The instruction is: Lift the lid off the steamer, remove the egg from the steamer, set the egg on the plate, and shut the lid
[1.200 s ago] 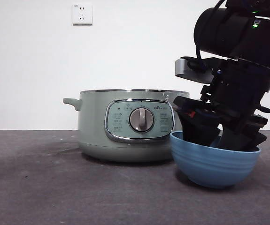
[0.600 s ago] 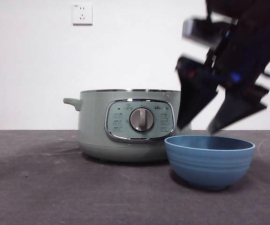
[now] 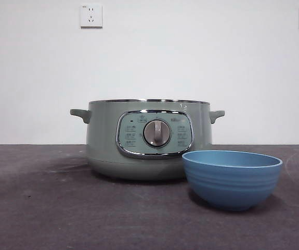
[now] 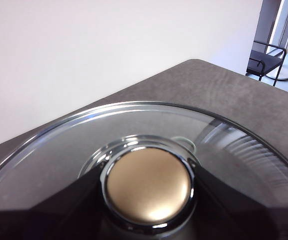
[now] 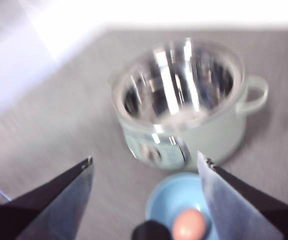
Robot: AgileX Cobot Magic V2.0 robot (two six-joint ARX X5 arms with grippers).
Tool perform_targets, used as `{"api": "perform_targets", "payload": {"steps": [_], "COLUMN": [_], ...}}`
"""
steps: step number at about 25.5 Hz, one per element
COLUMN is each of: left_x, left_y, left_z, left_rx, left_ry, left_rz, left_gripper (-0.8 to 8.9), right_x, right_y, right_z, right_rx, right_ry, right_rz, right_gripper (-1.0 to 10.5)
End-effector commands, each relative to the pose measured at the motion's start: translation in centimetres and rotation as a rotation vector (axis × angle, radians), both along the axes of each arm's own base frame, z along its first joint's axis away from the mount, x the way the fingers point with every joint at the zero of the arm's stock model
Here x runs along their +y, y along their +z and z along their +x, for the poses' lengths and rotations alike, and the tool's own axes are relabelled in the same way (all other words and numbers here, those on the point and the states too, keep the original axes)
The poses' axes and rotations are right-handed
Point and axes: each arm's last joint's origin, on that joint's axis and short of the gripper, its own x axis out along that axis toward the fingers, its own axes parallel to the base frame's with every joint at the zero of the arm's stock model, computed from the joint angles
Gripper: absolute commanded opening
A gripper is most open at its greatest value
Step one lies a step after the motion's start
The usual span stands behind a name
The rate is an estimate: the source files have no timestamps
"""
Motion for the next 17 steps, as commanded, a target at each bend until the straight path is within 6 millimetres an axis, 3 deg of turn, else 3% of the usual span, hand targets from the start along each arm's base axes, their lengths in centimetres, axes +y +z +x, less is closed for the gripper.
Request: {"api": "perform_targets", "payload": {"steps": [1,5,11,17], "left_x": [-2.0,-4.2,-7.8,-9.7], "left_y": [0.0,-1.9,-5.6,-8.9], "left_z": [2.5,5.4,9.2,12.3], "left_rx": [-0.062,-0.034,0.012,0.03], "left_ry": [-0.029,-0.044,-0.078,-0.079], "left_rz": [-0.054,-0.051,-0.025,-0.015], "left_gripper": [-0.08,-0.08,-0.08,-0.08], "right_x": [-1.3,-2.0,-2.0,-2.1], "right_y": [0.5,0.7,0.6,0.8], "right_z": [-1.9,-3.0,-3.1,-3.2], "right_rx": [-0.026,-0.053,-0.043,-0.037], "right_ry": [-0.019,-0.02,-0.021,-0.025], "right_rz": [0.094,0.127,0.126,0.137], "right_gripper": [3.5,3.5,3.5,3.5]}}
